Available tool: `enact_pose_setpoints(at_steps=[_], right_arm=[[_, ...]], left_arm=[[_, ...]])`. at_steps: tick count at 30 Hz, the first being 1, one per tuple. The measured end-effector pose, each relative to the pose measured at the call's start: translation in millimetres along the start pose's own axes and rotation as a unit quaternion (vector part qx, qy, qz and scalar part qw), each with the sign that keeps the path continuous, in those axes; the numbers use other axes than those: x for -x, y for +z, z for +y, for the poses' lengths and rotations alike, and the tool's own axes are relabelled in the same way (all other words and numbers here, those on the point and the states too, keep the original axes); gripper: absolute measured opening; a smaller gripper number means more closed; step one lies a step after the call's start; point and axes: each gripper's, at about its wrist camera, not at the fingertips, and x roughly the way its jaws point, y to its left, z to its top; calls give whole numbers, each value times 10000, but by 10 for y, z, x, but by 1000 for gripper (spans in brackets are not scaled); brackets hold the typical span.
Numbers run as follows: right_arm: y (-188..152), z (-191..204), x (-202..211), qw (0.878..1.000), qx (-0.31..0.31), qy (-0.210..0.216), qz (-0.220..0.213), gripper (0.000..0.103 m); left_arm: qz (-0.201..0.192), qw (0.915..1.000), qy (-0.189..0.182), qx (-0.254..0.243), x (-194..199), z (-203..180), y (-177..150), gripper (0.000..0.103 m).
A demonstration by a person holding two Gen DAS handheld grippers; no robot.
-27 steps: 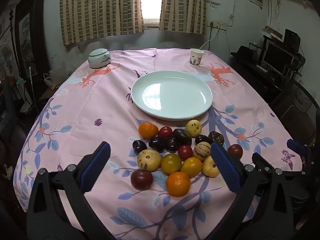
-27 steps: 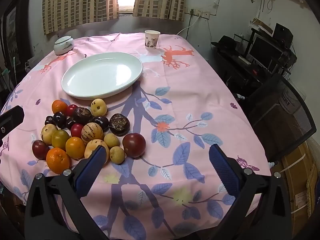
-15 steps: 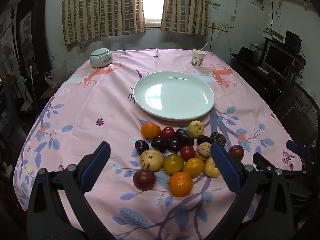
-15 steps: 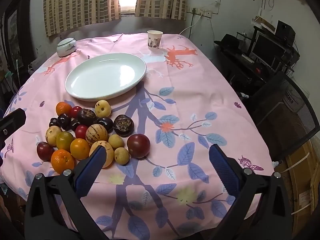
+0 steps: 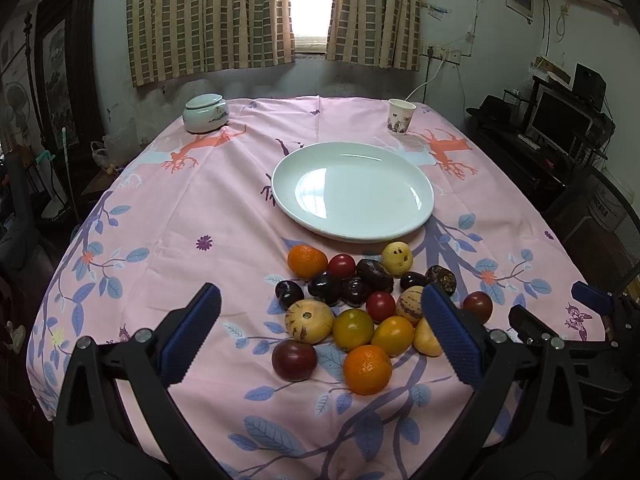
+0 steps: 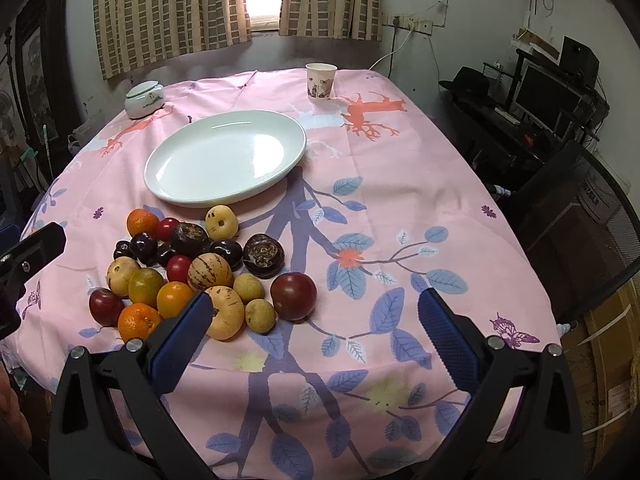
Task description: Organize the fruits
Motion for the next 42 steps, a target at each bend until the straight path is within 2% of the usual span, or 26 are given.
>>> enact_pose_setpoints(at_steps=[5,11,42], right_arm=[[-7,89,18,9994,234,-242,-54,102],[-27,111,-32,9995,259,-175,64,102],[-57,175,20,9989,382,-258,20,102]], left_arm=[[54,10000,-6,36,-28,22,-6,101],[73,10000,5,59,-44,35,-18,101],[83,9999,0,58,-42,33,-26,101]])
